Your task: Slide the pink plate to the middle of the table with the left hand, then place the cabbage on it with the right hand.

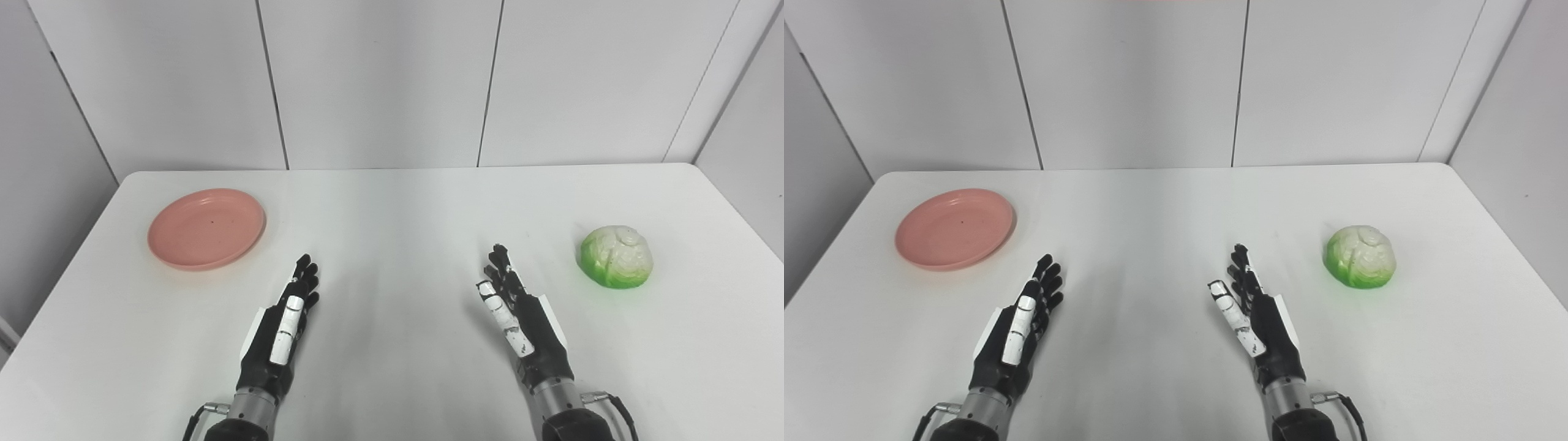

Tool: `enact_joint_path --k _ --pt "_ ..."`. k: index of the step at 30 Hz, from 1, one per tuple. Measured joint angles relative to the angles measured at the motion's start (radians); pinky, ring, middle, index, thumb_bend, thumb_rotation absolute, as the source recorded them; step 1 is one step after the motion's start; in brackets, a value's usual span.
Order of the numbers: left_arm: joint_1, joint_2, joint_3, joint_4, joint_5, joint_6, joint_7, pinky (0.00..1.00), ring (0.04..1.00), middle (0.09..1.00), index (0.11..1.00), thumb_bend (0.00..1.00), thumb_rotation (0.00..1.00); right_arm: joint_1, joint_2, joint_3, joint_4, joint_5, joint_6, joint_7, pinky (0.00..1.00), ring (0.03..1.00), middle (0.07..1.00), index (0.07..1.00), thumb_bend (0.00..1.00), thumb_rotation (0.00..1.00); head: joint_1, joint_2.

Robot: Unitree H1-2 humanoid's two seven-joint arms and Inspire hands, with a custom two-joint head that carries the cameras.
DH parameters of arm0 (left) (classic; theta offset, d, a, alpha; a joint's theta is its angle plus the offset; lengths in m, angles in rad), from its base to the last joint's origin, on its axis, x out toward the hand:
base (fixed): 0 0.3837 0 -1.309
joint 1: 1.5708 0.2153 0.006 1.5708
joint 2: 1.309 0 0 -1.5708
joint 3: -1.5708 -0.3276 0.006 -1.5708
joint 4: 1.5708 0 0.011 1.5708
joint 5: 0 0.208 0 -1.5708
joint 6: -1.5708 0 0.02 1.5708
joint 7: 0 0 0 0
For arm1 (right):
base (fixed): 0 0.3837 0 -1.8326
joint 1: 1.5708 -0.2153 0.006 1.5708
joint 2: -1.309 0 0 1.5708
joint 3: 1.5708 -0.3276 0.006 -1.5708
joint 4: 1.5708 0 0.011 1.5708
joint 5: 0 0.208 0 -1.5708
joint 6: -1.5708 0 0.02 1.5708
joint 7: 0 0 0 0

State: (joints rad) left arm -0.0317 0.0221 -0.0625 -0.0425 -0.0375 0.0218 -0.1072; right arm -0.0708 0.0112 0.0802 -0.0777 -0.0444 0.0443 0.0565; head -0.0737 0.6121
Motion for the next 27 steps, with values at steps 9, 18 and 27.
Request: enact_joint_path --k 9,18,27 --pt "-0.005 -0.001 0.0 0.005 0.0 -0.006 0.007 1.0 1.0 1.0 1.0 0.73 0.96 -0.001 -0.001 -0.003 -0.01 0.014 0.001 0.008 0.99 0.969 0.986 0.995 0.63 0.8 0.011 0.024" --pt "-0.027 -0.012 0.021 0.043 -0.002 -0.028 0.016 1.0 1.0 1.0 1.0 0.75 0.96 -0.012 -0.009 -0.003 0.018 0.002 0.002 0.009 1.0 0.971 0.993 1.0 0.61 0.83 0.014 -0.011" --pt "-0.031 -0.011 0.02 0.044 0.002 -0.031 0.021 1.0 1.0 1.0 1.0 0.73 0.97 -0.011 -0.007 -0.006 0.019 0.026 0.002 0.011 0.99 0.973 0.991 1.0 0.6 0.8 0.006 0.006"
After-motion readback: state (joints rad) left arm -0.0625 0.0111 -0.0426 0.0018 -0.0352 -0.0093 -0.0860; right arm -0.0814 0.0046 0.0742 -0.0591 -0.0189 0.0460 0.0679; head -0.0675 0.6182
